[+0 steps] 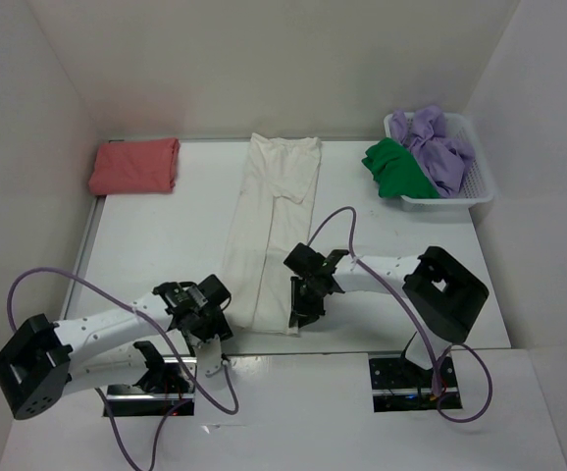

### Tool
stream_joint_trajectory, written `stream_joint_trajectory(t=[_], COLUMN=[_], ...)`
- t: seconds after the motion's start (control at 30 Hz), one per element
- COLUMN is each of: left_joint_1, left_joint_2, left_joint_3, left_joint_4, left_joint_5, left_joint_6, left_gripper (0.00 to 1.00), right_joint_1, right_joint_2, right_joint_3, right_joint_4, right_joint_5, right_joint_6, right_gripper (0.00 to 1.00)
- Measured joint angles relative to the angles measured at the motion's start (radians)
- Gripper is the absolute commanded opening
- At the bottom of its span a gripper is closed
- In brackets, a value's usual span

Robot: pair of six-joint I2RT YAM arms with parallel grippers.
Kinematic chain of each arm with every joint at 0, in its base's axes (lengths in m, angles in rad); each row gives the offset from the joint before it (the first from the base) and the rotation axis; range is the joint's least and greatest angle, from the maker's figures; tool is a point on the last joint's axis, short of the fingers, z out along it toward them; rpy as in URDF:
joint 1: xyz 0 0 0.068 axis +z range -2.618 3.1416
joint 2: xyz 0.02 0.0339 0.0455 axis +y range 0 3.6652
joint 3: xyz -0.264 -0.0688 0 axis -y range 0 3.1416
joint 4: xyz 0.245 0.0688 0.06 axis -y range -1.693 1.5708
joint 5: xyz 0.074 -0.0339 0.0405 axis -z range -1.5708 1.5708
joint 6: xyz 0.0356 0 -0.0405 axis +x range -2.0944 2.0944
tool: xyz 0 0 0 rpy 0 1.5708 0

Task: Fold and stack the t-shirts
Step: Grab the bottom of the folded rectangular tshirt with both arms

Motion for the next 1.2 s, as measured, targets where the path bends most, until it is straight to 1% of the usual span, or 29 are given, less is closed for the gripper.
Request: stream_joint_trajectory(t=[0.1,0.27,0.3,0.33,0.37,0.43,0.6,0.63,0.67,0.73,0.77,0.83,0.87,0.9,0.97,1.07,1.2], left_joint_1=[0.0,0.0,0.0,0.0,0.0,0.0,0.0,0.0,0.0,0.0,0.0,0.0,0.0,0.0,0.0,0.012,0.088], left_joint_2=[-0.06,-0.168,-0.181,-0.19,-0.194,-0.176,-0.035,0.0,0.024,0.043,0.044,0.046,0.047,0.047,0.048,0.05,0.053], left_joint_3=[-0.029,-0.1,-0.109,-0.116,-0.121,-0.123,-0.057,-0.036,-0.023,-0.016,-0.015,-0.015,-0.015,-0.015,-0.012,0.0,0.063], left_joint_4=[-0.009,0.067,0.078,0.091,0.101,0.12,0.158,0.163,0.171,0.177,0.176,0.173,0.173,0.172,0.172,0.169,0.153], left_joint_5=[-0.001,-0.016,-0.016,-0.015,-0.013,0.001,0.006,0.009,0.015,0.027,0.032,0.044,0.05,0.055,0.067,0.095,0.138], left_joint_6=[-0.005,0.025,0.035,0.05,0.058,0.074,0.077,0.075,0.073,0.073,0.074,0.073,0.071,0.066,0.042,-0.014,-0.103], left_gripper=[0.72,0.72,0.7,0.67,0.6,0.55,0.45,0.38,0.34,0.25,0.17,0.12,0.08,0.0,0.0,0.0,0.0], right_joint_1=[0.0,0.0,0.0,0.0,0.0,0.0,0.0,0.0,0.0,0.0,0.0,0.0,0.0,0.0,0.0,0.0,-0.005], right_joint_2=[-0.006,-0.011,-0.011,-0.012,-0.014,-0.021,-0.035,-0.035,-0.035,-0.034,-0.032,-0.027,-0.026,-0.025,-0.024,-0.024,-0.027], right_joint_3=[-0.002,-0.006,-0.006,-0.006,-0.008,-0.014,-0.026,-0.026,-0.026,-0.026,-0.026,-0.032,-0.037,-0.039,-0.039,-0.038,-0.015], right_joint_4=[-0.003,-0.007,-0.009,-0.011,-0.013,-0.016,-0.03,-0.031,-0.031,-0.031,-0.031,-0.024,-0.023,-0.023,-0.022,-0.028,-0.074], right_joint_5=[-0.003,-0.013,-0.015,-0.016,-0.019,-0.023,-0.028,-0.029,-0.031,-0.034,-0.037,-0.046,-0.052,-0.056,-0.063,-0.066,-0.051], right_joint_6=[-0.008,-0.022,-0.024,-0.028,-0.028,-0.033,-0.039,-0.04,-0.042,-0.045,-0.046,-0.052,-0.053,-0.053,-0.058,-0.063,-0.078], right_gripper=[0.34,0.34,0.34,0.38,0.38,0.42,0.43,0.43,0.42,0.35,0.26,0.17,0.08,0.05,0.0,0.0,0.0])
